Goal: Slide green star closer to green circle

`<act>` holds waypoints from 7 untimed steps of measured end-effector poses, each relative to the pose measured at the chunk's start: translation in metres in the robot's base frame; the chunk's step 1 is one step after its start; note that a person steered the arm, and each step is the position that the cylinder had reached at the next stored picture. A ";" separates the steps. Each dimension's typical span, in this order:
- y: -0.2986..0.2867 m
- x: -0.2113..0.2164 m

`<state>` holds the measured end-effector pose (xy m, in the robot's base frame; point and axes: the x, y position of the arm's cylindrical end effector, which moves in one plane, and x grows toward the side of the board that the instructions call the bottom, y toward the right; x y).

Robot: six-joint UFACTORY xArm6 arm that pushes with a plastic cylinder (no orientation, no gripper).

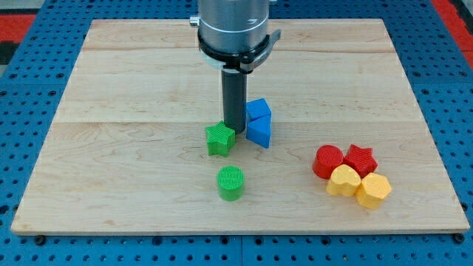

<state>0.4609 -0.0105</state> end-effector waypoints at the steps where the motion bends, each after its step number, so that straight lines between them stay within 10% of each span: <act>1: -0.004 0.001; 7: -0.051 0.013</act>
<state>0.4735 -0.0613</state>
